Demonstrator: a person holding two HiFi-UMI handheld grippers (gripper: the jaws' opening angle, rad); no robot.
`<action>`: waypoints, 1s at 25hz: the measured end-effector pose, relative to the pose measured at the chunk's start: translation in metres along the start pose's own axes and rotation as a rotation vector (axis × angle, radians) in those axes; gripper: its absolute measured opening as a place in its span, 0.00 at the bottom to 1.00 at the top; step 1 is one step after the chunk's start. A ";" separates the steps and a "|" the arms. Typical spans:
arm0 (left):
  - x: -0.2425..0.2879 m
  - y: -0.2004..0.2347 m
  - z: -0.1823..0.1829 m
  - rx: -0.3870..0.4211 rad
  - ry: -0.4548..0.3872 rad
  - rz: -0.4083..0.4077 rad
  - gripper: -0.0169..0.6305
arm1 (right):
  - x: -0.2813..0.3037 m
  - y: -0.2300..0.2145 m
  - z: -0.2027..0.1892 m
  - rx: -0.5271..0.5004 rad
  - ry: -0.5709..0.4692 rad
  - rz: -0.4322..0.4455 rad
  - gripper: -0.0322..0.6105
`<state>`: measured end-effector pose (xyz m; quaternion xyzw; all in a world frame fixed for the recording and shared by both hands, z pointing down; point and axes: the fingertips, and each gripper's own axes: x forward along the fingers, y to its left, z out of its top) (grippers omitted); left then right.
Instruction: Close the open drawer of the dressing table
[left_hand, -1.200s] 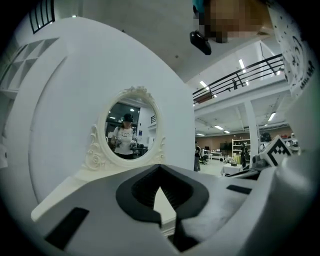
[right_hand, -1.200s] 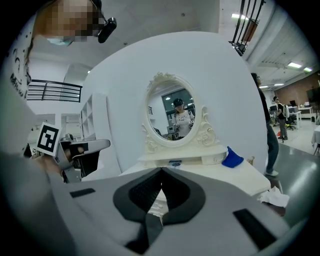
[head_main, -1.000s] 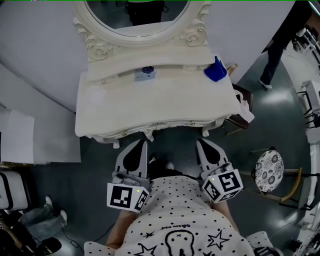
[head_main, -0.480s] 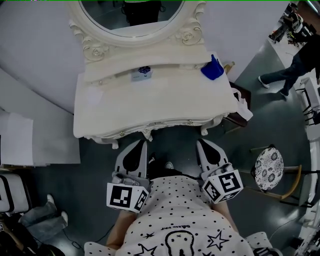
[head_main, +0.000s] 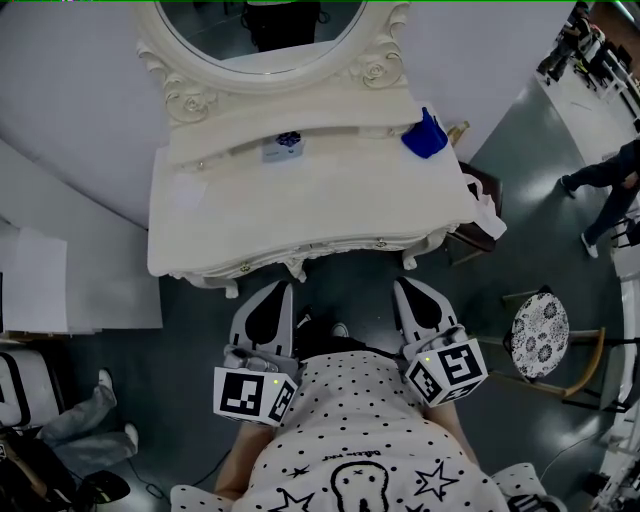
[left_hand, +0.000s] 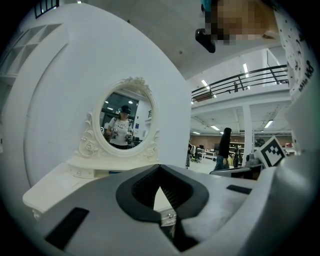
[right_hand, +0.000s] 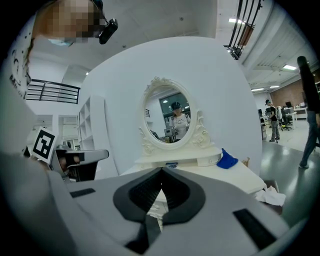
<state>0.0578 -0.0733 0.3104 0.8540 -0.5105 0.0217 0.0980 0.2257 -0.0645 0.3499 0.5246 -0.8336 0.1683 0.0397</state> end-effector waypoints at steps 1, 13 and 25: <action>0.000 0.000 0.000 0.000 0.000 0.001 0.05 | 0.000 0.000 0.000 0.000 0.000 0.000 0.06; -0.003 0.003 0.001 0.004 -0.002 0.000 0.05 | 0.001 0.007 -0.001 -0.017 0.006 0.014 0.06; -0.010 0.006 0.000 0.003 -0.006 0.004 0.05 | -0.001 0.014 -0.004 -0.028 0.009 0.021 0.06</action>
